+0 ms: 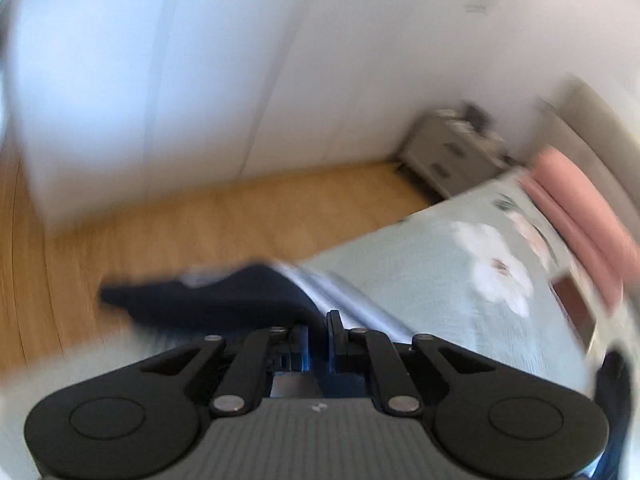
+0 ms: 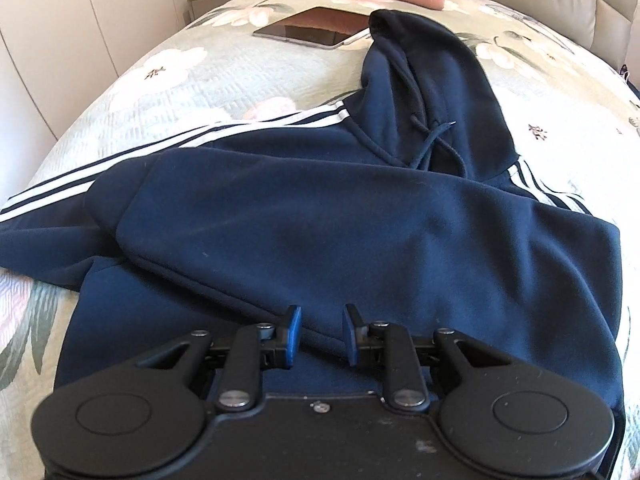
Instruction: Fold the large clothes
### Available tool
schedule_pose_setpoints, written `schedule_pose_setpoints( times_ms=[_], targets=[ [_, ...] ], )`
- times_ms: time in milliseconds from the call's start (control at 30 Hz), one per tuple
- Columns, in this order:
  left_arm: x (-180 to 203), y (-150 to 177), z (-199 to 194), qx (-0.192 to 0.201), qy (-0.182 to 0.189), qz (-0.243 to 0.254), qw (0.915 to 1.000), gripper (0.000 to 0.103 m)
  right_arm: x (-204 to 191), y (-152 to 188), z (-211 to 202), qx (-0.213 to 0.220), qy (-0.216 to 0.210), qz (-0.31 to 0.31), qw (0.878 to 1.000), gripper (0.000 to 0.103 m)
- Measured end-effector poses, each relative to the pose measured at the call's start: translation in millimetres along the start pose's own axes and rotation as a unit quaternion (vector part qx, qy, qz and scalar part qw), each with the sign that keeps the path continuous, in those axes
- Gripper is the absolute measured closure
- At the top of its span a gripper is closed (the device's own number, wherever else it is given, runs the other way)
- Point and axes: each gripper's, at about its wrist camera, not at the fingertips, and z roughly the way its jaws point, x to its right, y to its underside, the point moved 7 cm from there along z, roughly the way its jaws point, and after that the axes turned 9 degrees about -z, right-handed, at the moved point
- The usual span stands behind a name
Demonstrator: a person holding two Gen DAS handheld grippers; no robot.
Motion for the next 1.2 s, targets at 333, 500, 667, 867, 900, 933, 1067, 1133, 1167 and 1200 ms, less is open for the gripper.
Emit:
schedule_pose_setpoints(
  times_ms=[333,500,667,867,900,933,1067,1133,1167,1200],
  targets=[
    [260.9,97.8,-140.2,0.077,0.278,0.330,0.8991,0.094,47.0,11.3,-31.8,0.024,0.032,0.049,0.998,0.076],
    [318.2,275.1,-155.4,-0.068,0.370,0.491,0.7853,0.061,106.7,34.6,-51.5,0.017,0.092,0.088,0.992,0.070],
    [278.5,369.0,-116.5,-0.184,0.276,0.568,0.7529,0.065,154.0,62.8,-58.8,0.004,0.104,0.104,0.989,0.070],
    [294.0,309.4,-103.7,-0.241,0.294,0.377,0.8446,0.043,162.8,81.2,-55.7,-0.005,0.063,0.120,0.991,0.069],
    [293.1,295.0,-90.0,-0.252,0.275,0.321,0.8704,0.040,161.4,83.0,-56.2,-0.006,0.054,0.124,0.991,0.069],
    [287.2,284.1,-78.1,-0.256,0.247,0.274,0.8934,0.037,160.2,83.6,-57.2,-0.006,0.044,0.125,0.991,0.069],
    [260.2,258.9,-49.3,-0.258,0.195,0.135,0.9364,0.037,151.4,83.0,-59.0,0.005,0.007,0.117,0.993,0.068],
    [272.3,261.3,-44.5,-0.262,0.214,0.125,0.9328,0.031,149.0,82.7,-59.4,0.012,-0.012,0.115,0.993,0.066],
    [277.9,265.4,-37.6,-0.264,0.211,0.122,0.9332,0.028,148.4,83.3,-58.9,0.015,-0.019,0.115,0.993,0.065],
    [284.8,272.7,-26.7,-0.272,0.201,0.113,0.9342,0.030,148.8,83.2,-58.5,0.017,-0.025,0.117,0.993,0.065]
  ],
)
